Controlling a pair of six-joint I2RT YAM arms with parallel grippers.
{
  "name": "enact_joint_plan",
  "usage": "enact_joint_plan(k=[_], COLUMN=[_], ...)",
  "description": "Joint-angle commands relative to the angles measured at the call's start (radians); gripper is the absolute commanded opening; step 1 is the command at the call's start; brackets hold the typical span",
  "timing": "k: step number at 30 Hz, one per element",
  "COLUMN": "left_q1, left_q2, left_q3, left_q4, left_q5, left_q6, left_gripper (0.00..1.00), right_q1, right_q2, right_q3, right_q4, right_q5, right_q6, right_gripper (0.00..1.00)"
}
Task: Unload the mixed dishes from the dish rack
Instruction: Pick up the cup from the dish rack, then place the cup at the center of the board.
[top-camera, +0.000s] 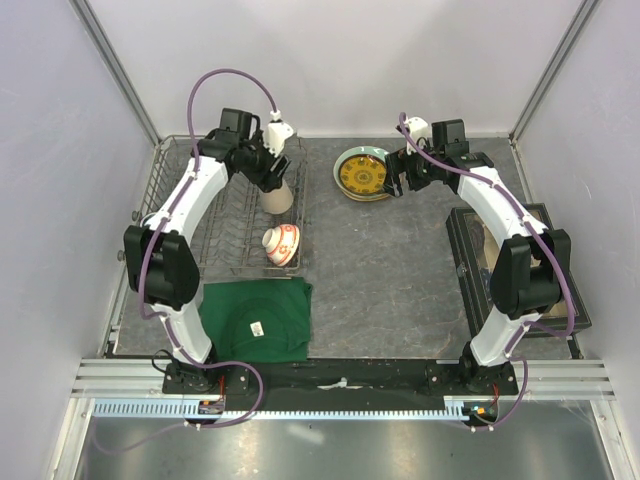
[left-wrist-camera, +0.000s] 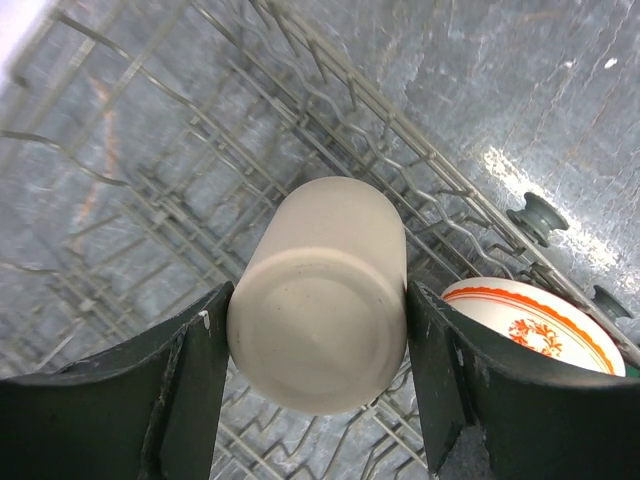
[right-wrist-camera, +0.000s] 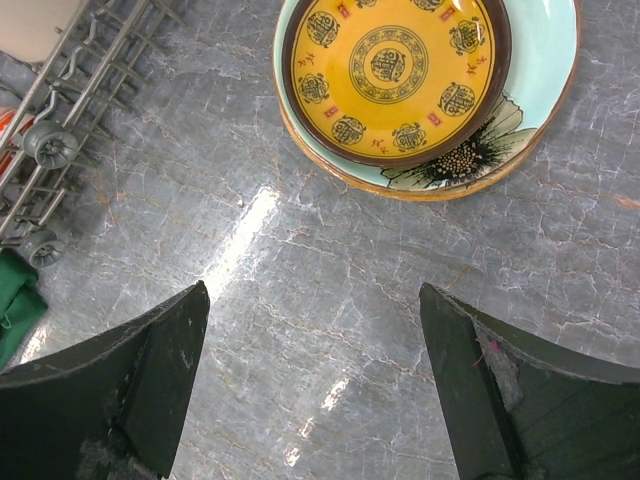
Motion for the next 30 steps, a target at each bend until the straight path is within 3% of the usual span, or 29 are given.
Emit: enact_joint_plan(k=[1, 7, 13, 20, 21, 23, 26, 30], left_q1=[-0.004, 0.004, 0.046, 0.091, 0.1, 0.122, 0.123, 0.123], left_q2=[-0.11, -0.219, -0.333, -0.454, -0.463, -0.497, -0.502, -0.492], left_q3=[0.105, 0.161, 0.124, -0.071, -0.095, -0.175, -0.212, -0.214], left_q4=[-0.033, -0.076, -0.018, 0.235, 0.281, 0.428, 0.513, 0.564], left_q5=[-0.02, 0.009, 0.234, 0.51, 0.539, 0.614, 0.647, 0.658], left_q6=[-0.004, -0.031, -0.258, -0.54, -0.638, -0.73, -0.849, -0.896], left_gripper=[0.01, 0.02, 0.02, 0.02, 0.02, 0.02, 0.02, 0.01], right_q1=[0.004, 0.004, 0.003, 0.004, 0.007, 0.01, 0.024, 0.053], right_q2=[-0.048, -0.044, -0.044, -0.048, -0.048, -0.053, -0.055, -0.071], right_q3=[-0.003, 0.023, 0.034, 0.011, 0.005, -0.024, -0.039, -0.047], right_q4=[0.044, 0.072, 0.183, 0.409, 0.449, 0.598, 0.733, 0.761], right_q5=[-0.03, -0.133, -0.292, -0.49, -0.51, -0.541, -0.566, -0.575], right_q6=[0.013, 0.05, 0.156, 0.389, 0.459, 0.544, 0.658, 0.679], right_gripper=[0.94, 0.93, 0.93, 0.91, 0.9, 0.9, 0.88, 0.85])
